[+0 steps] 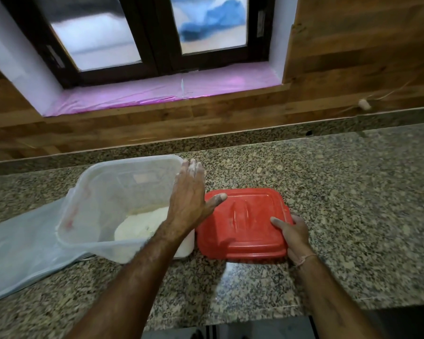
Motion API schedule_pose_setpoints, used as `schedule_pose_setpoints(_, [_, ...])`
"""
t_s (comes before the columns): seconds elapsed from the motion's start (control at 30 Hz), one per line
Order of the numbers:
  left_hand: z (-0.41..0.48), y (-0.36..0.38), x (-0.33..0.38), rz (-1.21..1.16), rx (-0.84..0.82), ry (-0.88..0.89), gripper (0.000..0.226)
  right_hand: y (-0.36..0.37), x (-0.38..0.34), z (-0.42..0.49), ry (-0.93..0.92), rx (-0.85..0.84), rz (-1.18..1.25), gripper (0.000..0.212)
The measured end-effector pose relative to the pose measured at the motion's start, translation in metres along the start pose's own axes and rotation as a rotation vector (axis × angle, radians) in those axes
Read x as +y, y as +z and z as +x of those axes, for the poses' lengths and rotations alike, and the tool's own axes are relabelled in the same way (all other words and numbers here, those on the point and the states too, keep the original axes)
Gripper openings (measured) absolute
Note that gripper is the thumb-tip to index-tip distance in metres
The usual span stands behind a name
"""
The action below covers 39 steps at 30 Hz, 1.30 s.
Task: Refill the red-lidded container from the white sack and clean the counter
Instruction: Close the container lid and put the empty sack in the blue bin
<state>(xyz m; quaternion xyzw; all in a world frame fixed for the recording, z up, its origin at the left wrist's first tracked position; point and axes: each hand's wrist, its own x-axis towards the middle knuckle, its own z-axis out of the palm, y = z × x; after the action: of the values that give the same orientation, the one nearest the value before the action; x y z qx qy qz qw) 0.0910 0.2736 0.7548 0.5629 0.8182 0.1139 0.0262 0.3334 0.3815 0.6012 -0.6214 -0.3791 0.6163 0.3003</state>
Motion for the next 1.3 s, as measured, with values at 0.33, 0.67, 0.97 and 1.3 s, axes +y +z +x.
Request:
schedule_pose_setpoints(0.33, [-0.001,-0.023,-0.006,-0.332,0.002,-0.027,0.093,-0.050,-0.087,-0.029,-0.210,0.003,0.384,0.058])
schedule_pose_setpoints(0.67, [-0.021,-0.122,-0.098,-1.004,0.279,-0.251,0.082,0.086,-0.172,-0.150,-0.410,-0.319,0.326,0.041])
schedule_pose_setpoints(0.97, [-0.076,-0.111,-0.246,-0.912,0.238,-0.524,0.085,0.220,-0.123,-0.216,-0.599,-0.137,-0.131,0.031])
schedule_pose_setpoints(1.3, [-0.075,-0.094,-0.256,-0.936,0.066,-0.512,0.087,0.223,-0.089,-0.219,-0.624,0.052,-0.413,0.034])
